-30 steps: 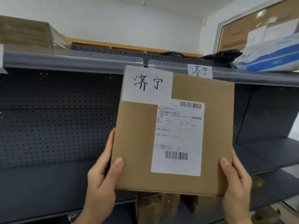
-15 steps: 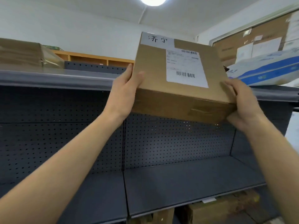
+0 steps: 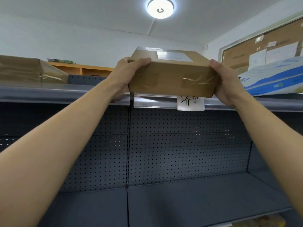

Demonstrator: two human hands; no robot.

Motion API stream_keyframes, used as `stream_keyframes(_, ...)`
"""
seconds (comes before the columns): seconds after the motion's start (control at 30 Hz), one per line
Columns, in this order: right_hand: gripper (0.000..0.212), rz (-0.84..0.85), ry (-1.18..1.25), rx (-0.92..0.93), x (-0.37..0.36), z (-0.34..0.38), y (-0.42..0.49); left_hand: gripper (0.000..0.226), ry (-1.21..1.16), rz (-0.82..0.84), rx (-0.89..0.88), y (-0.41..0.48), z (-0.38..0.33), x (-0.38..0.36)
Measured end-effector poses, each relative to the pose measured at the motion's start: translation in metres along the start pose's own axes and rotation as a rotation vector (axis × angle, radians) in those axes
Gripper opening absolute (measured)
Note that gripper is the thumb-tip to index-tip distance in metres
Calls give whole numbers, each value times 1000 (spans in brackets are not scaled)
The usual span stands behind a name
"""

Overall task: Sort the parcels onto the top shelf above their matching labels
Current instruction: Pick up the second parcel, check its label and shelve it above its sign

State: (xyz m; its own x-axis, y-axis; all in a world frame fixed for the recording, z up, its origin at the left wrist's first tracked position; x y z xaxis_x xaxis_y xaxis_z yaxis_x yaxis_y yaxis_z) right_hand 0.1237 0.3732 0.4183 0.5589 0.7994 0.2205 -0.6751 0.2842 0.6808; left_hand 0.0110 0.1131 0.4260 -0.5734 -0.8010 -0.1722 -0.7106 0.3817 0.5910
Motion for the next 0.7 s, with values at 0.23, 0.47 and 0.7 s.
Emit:
stream_keyframes(0.23,59,-159,-34,-98,-8,-17,27,51,307,8,-41,22,9,-6)
stream_keyframes(0.47,30,37,-17,-199,2,-29,46,44,353,68,146,40,12,-8)
stream_keyframes(0.7,49,65,-171,-194,9,-29,50,57,378,42,138,49,18,-4)
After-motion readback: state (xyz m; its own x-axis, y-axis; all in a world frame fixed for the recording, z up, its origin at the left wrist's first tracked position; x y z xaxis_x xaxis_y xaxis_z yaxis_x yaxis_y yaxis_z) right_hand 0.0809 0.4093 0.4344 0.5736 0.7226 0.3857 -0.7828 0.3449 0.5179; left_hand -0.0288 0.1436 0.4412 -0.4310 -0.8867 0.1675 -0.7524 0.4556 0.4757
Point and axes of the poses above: each hand's wrist, its own y-axis towards the middle knuckle, its own x-axis out of the back of the hand, z = x × y, the point moved 1 cm from there along y, towards the middle knuckle, and after that the axes turned 15 degrees about -y, right-handed, at the moved point
